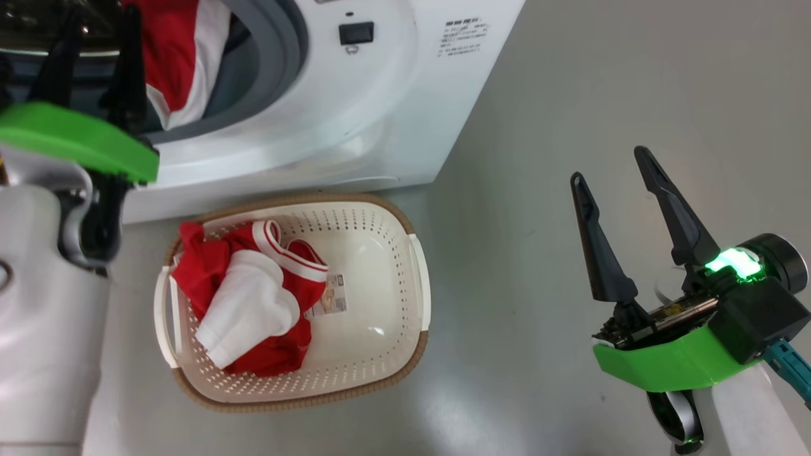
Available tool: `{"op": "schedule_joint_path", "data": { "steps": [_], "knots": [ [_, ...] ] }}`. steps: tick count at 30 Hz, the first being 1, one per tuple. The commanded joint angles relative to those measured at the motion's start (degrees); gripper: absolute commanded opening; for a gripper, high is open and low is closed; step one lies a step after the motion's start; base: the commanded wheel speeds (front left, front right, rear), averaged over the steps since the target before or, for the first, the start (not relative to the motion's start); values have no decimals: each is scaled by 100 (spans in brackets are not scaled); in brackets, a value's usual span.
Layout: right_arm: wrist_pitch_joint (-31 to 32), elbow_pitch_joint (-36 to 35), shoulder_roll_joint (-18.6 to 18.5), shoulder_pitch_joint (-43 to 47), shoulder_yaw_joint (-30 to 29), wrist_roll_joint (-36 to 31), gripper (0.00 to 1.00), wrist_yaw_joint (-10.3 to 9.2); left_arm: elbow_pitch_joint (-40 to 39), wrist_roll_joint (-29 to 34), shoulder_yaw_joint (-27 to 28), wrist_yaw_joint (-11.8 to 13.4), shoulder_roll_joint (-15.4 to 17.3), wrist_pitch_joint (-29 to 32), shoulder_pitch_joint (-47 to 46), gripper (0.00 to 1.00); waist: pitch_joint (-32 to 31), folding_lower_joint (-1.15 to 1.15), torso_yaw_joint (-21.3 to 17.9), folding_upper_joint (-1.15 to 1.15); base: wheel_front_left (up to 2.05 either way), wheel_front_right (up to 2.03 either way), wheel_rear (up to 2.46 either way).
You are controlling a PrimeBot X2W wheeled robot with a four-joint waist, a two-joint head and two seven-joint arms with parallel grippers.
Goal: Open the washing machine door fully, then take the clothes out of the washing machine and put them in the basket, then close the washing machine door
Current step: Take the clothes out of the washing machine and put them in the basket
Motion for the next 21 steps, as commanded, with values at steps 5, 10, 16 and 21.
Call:
{"op": "schedule_joint_path", "data": {
  "steps": [5, 10, 16, 21],
  "knots": [
    [-37, -178, -7, -158, 216, 77, 100, 36, 325, -691, -179, -32, 489, 703, -675, 100, 306, 0, -130, 0, 0, 0, 0],
    [-37, -153, -7, -192, 277, 119, 100, 36, 716, -1236, -372, -32, 610, 1465, -1051, 100, 370, 0, -195, 0, 0, 0, 0],
    [-37, -140, -7, -198, 330, 154, 100, 36, 1087, -1587, -572, -33, 774, 2242, -1277, 100, 377, 0, -275, 0, 0, 0, 0],
    [-37, -126, -7, -206, 342, 191, 100, 36, 1249, -1710, -708, -33, 814, 2507, -1326, 100, 376, 0, -323, 0, 0, 0, 0]
  ]
}}
